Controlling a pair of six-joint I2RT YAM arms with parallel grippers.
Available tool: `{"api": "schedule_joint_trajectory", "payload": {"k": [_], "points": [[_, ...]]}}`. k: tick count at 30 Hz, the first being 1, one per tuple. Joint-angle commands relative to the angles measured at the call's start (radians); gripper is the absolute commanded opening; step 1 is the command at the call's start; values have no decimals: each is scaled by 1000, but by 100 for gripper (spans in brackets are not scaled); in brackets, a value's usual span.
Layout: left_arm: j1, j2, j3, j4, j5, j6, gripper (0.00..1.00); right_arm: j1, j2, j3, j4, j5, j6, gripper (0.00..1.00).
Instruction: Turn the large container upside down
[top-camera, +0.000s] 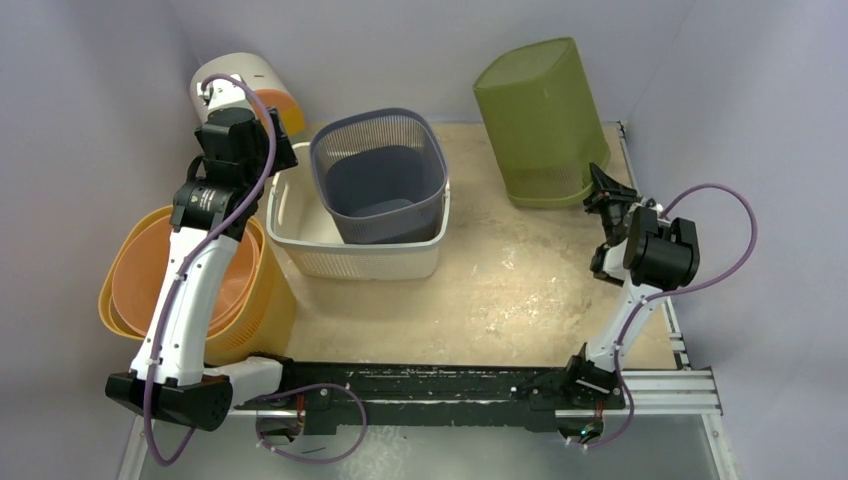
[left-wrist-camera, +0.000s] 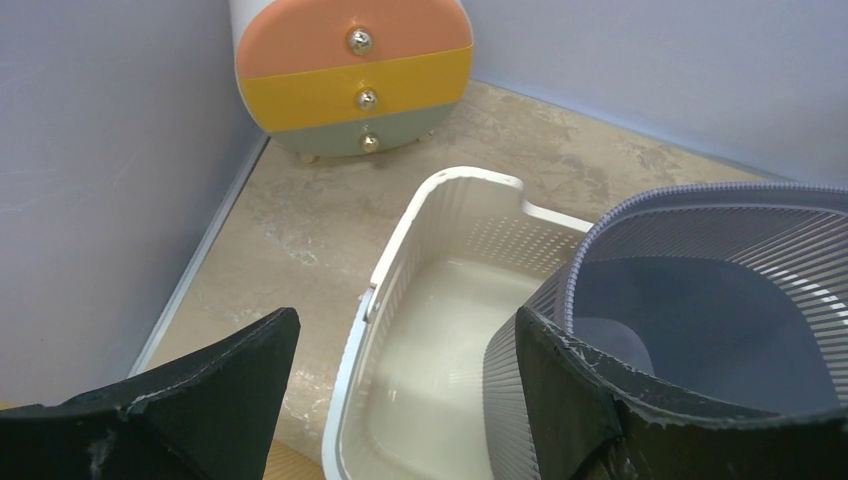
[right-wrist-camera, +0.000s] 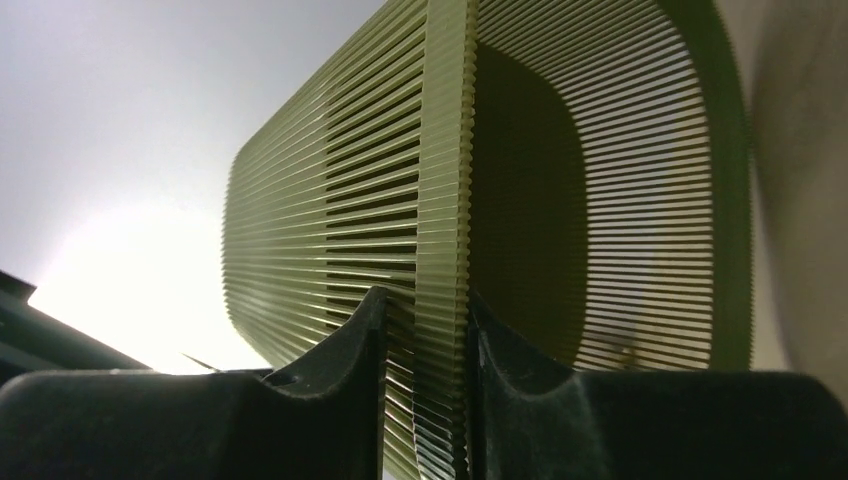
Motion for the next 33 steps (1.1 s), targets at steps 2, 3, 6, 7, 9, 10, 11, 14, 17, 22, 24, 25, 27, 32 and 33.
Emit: {"api": "schedule_joint_trajectory", "payload": {"k": [2, 3, 6, 7, 9, 10, 11, 14, 17, 22, 24, 25, 27, 32, 33], "points": [[-4, -13, -13, 56, 30, -27, 76, -55, 36, -106, 373, -169, -105, 28], [-4, -12, -11, 57, 34, -27, 76, -64, 34, -116, 372, -181, -115, 29], [-4, -4, -10, 64, 41, -28, 76, -96, 25, -149, 346, -206, -156, 29], [-4, -2, -10, 66, 43, -27, 76, -102, 20, -153, 328, -215, -171, 29], [-4, 2, -10, 70, 46, -28, 76, -115, 5, -165, 283, -227, -208, 30], [-4, 4, -10, 70, 48, -28, 76, -121, -4, -168, 253, -232, -231, 30], [-4, 6, -13, 71, 48, -28, 76, -125, -16, -171, 223, -236, -253, 31], [-4, 9, -19, 74, 53, -28, 76, -139, -55, -169, 98, -247, -330, 31], [-4, 10, -26, 76, 56, -23, 76, -151, -114, -166, -77, -242, -425, 33], [-4, 8, -36, 83, 60, -21, 76, -159, -234, -125, -479, -189, -630, 35], [-4, 7, -42, 85, 62, -21, 76, -163, -252, -116, -570, -168, -671, 36], [-4, 7, -45, 85, 63, -21, 76, -166, -251, -115, -595, -164, -680, 36], [-4, 7, -48, 87, 65, -19, 76, -174, -232, -121, -595, -182, -677, 37], [-4, 7, -49, 87, 67, -14, 76, -178, -206, -126, -601, -185, -691, 39], [-4, 7, -49, 86, 66, -11, 76, -180, -214, -119, -628, -176, -707, 40]]}}
